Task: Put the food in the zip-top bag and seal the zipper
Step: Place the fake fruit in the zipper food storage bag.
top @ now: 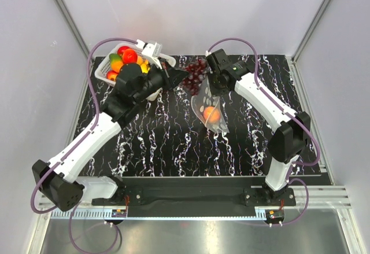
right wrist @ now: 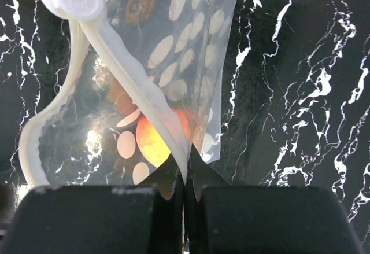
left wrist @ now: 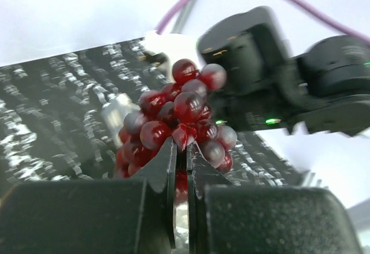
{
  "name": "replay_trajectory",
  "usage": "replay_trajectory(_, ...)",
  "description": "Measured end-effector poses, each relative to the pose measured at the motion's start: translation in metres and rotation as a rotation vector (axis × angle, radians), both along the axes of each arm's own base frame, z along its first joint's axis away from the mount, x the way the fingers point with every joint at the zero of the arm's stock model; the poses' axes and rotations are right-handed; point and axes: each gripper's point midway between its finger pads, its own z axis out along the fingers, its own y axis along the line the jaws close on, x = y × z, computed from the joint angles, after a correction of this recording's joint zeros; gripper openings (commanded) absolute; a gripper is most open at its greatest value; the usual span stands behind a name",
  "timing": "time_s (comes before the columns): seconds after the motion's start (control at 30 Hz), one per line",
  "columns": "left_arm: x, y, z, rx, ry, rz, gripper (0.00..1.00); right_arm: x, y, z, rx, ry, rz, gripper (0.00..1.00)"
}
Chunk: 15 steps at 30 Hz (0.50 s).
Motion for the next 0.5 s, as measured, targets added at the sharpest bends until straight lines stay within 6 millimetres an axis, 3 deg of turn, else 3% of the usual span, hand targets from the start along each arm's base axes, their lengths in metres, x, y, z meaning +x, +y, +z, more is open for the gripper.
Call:
replay_trajectory(0.2, -0.01, -0.022, 0.01, -0.143, -0.024, -0.047, 0.0, -0.002, 0.002, -0.001, 0.031, 0.014, 0.009, 0.0)
replay_trajectory(0.5, -0.009, -0.06, -0.032, -0.302, 0.093, -0.109, 0.0, 0.003, 0.002, 0.002, 0.086, 0.007, -0.001, 0.0)
